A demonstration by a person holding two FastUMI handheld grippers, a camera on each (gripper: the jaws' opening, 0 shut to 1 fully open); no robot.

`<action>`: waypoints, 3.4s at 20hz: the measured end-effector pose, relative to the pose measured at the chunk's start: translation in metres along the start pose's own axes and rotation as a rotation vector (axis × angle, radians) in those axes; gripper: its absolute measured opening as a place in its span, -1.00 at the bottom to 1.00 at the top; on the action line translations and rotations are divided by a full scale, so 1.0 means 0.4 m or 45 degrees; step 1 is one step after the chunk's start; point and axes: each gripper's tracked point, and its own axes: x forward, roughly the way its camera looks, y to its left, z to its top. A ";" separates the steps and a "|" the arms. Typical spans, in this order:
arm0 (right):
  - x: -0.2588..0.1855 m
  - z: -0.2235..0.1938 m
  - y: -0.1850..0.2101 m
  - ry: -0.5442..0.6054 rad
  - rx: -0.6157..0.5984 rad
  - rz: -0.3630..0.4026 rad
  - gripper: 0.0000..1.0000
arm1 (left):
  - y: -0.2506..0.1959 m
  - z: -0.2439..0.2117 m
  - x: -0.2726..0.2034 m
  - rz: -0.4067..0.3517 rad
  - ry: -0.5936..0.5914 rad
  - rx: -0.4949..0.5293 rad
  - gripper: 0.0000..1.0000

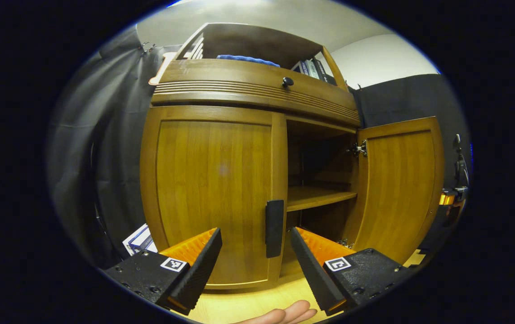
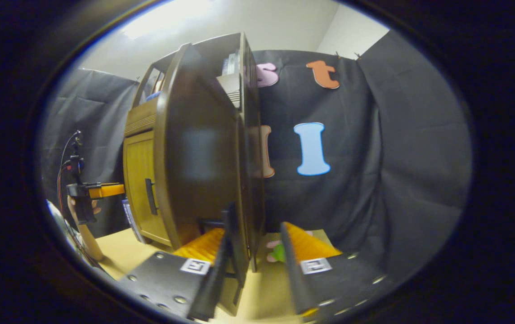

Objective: Open the right door of the double-door shoe cabinet with the right hand, and open the left door with the left hand.

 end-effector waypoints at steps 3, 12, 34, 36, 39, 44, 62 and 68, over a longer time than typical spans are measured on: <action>0.000 -0.006 0.009 0.016 0.000 -0.024 0.99 | 0.004 0.006 0.014 0.002 -0.032 -0.006 0.84; -0.091 0.024 0.010 0.064 -0.070 -0.043 0.95 | -0.018 -0.002 0.100 -0.007 -0.083 -0.016 0.84; -0.267 0.169 0.238 -0.140 -0.061 -0.097 0.92 | -0.066 -0.053 0.246 -0.080 -0.154 0.119 -0.36; -0.258 0.152 0.271 -0.111 -0.098 -0.060 0.92 | -0.068 -0.056 0.223 -0.070 -0.142 0.132 -0.38; -0.246 0.147 0.307 -0.087 -0.096 -0.013 0.97 | -0.075 -0.055 0.178 -0.073 -0.135 0.126 -0.37; -0.257 0.137 0.385 -0.103 -0.101 0.069 0.92 | -0.077 -0.051 0.130 -0.097 -0.110 0.129 -0.40; -0.298 0.132 0.495 -0.131 -0.100 0.093 0.97 | -0.045 -0.037 -0.085 -0.160 -0.042 0.136 -0.38; -0.312 0.145 0.579 -0.172 -0.090 0.168 0.92 | -0.018 -0.031 -0.153 -0.146 -0.055 0.159 -0.38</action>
